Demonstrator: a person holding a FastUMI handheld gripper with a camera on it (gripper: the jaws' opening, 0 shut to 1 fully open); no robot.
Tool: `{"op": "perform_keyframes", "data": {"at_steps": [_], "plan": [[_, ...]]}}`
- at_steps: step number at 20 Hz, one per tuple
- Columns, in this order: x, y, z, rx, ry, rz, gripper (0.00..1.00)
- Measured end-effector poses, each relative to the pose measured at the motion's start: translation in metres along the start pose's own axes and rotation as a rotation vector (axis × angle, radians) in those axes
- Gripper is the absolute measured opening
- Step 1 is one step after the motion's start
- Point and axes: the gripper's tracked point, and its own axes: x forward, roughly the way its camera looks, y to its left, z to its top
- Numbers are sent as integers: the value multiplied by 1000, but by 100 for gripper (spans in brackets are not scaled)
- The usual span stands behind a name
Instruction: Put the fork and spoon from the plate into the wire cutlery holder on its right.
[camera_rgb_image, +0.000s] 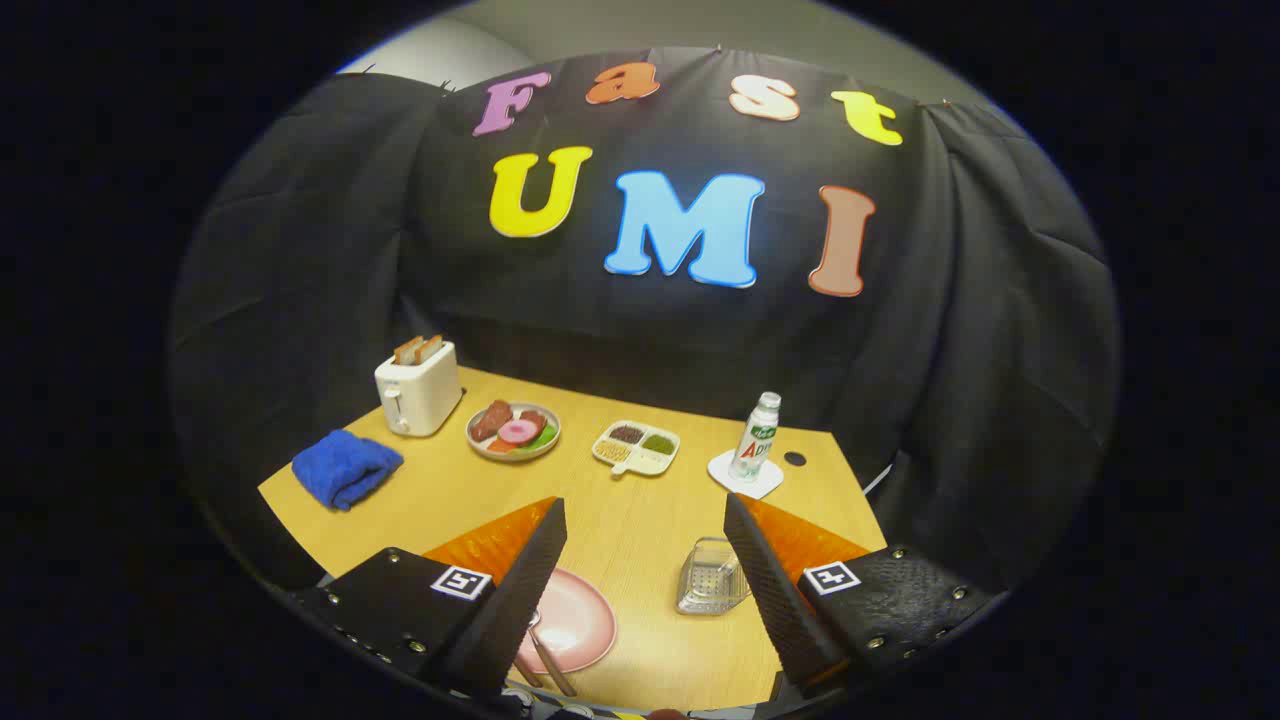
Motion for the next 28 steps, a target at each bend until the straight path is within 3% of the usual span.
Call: {"op": "perform_keyframes", "data": {"at_steps": [8,20,22,25,28], "plan": [[24,35,-74,-47,178,110,98],[35,58,-107,-75,257,183,98],[38,68,-122,-98,306,217,94],[45,85,-152,-124,408,276,78],[54,90,-181,-171,485,289,76]]}}
